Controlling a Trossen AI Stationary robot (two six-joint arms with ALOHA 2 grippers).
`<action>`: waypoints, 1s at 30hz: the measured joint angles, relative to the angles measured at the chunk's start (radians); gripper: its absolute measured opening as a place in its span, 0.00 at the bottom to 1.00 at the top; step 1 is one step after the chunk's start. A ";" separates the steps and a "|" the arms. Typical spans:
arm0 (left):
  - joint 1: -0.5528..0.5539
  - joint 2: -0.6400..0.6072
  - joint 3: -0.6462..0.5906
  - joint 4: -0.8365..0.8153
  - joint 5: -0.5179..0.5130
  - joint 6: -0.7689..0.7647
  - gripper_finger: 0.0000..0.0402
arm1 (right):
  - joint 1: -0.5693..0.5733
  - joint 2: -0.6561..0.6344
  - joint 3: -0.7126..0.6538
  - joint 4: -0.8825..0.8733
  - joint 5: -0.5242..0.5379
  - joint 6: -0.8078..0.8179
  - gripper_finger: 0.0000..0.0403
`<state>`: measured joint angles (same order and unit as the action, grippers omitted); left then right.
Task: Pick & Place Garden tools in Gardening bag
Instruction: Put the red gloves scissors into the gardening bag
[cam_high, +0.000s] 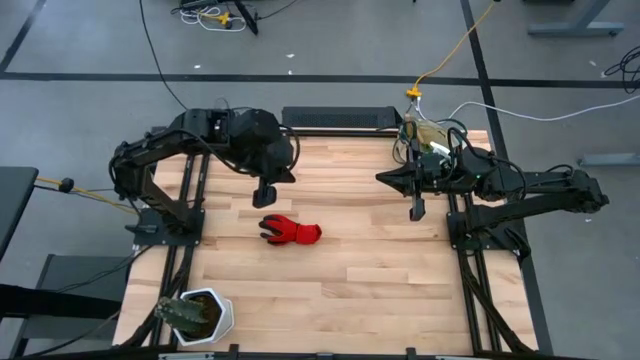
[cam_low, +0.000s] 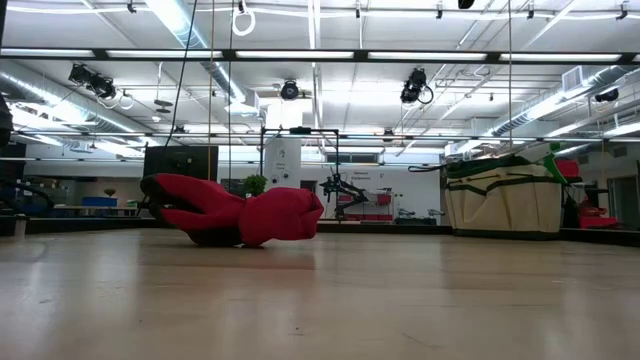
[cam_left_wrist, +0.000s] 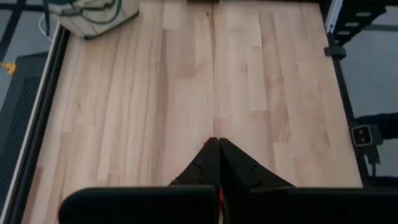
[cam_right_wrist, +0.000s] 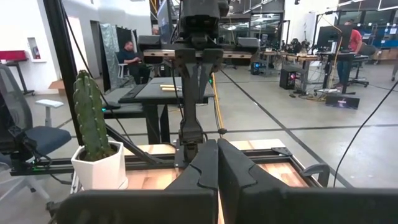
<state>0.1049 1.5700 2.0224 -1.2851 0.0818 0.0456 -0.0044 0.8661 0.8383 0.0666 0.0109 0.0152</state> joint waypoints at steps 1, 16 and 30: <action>-0.001 0.000 0.000 0.010 -0.001 0.000 0.00 | 0.000 0.000 0.000 0.000 0.000 -0.001 0.00; -0.052 0.001 0.000 0.256 -0.034 -0.037 0.00 | 0.000 0.000 -0.001 0.000 0.001 -0.011 0.00; -0.111 0.088 -0.001 0.291 -0.054 -0.034 0.00 | 0.000 0.000 -0.001 -0.002 0.001 -0.012 0.00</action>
<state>-0.0059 1.6584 2.0216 -0.9943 0.0283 0.0116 -0.0048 0.8665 0.8371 0.0651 0.0116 0.0033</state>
